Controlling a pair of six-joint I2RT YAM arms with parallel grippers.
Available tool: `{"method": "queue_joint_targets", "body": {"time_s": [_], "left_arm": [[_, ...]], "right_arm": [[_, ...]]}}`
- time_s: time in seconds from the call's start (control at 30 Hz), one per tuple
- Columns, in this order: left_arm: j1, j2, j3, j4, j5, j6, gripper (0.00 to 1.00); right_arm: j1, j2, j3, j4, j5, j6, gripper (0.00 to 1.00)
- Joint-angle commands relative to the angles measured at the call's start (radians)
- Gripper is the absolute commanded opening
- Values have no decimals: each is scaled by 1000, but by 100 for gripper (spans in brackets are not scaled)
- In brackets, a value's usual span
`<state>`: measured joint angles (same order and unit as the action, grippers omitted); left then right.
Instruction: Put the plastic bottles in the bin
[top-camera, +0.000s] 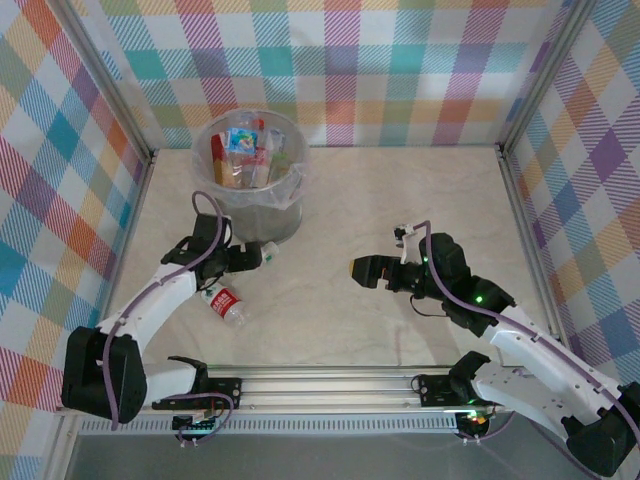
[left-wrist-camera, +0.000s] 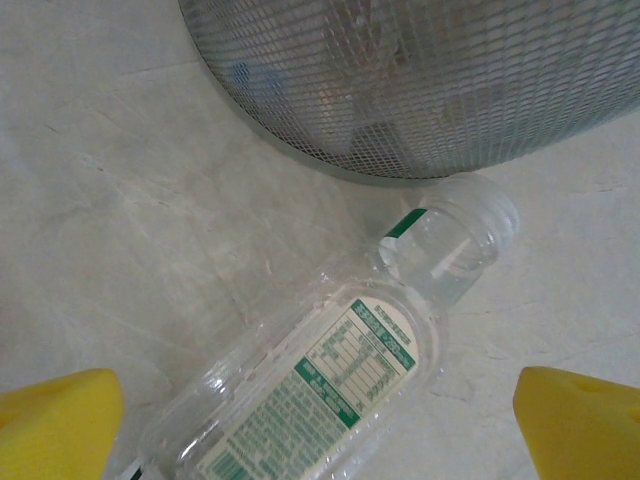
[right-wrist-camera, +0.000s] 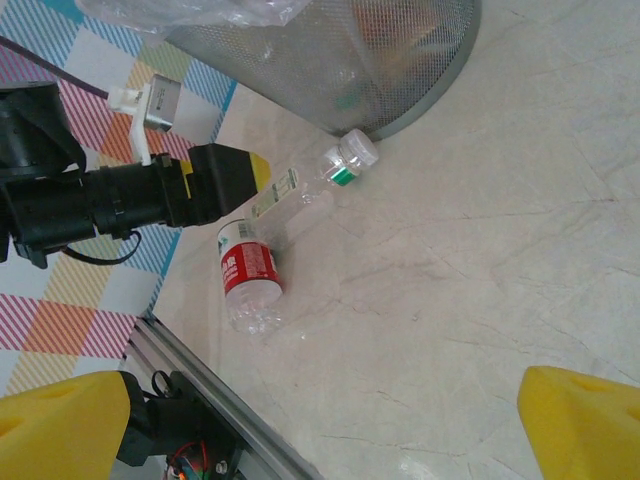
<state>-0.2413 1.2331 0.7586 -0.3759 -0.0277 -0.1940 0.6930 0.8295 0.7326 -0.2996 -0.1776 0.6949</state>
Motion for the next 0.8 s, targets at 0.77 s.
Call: {"method": "queue_joint_targets", "body": {"time_s": [0.77], "left_arm": [[-189, 143, 26, -46, -102, -24, 100]], "right_arm": [[-6, -43, -31, 27, -5, 6, 100]]}}
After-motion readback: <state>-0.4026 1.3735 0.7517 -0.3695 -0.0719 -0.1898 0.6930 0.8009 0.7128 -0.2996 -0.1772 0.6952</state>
